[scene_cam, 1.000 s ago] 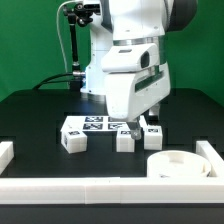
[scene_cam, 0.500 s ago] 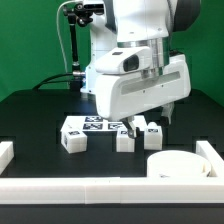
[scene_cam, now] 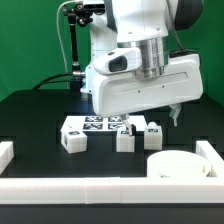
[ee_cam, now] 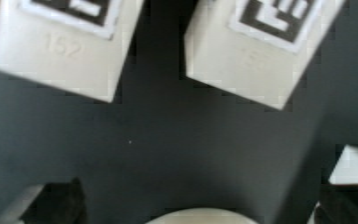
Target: Assemble stool
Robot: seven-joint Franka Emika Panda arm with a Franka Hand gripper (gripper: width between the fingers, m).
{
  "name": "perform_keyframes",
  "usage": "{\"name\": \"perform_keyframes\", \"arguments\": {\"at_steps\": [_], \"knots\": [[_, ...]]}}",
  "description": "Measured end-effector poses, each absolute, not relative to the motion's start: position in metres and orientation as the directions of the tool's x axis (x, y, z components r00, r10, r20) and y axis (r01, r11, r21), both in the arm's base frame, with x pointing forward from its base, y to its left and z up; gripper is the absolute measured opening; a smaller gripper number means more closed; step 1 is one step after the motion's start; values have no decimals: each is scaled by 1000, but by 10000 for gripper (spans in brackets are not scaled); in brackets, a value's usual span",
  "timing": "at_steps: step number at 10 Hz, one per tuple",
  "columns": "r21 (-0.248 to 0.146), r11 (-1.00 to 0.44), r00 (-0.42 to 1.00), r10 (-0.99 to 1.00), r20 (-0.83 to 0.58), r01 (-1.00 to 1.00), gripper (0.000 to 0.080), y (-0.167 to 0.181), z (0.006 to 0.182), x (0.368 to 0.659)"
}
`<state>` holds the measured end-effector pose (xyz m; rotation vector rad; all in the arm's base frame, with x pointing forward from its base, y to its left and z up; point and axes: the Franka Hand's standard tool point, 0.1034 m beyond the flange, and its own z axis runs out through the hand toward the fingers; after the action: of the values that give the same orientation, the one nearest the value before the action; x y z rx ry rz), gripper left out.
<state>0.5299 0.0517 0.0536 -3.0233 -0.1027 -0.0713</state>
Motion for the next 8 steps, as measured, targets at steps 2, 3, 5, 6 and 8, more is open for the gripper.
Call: {"name": "perform_keyframes", "arguments": {"at_steps": [2,3,5,6,8], "knots": [[-115,-973,978,-204,30,-200,648,61,54,526],[-123,-958,964,-264,26,-259,648,65,53,526],[-135,-942,950,-311,17,-306,648,66,53,526],[-132,-948,956,-292,8,-288,648,65,51,526],[-115,-951,958,-280,-62,-285,648,62,46,523]]}}
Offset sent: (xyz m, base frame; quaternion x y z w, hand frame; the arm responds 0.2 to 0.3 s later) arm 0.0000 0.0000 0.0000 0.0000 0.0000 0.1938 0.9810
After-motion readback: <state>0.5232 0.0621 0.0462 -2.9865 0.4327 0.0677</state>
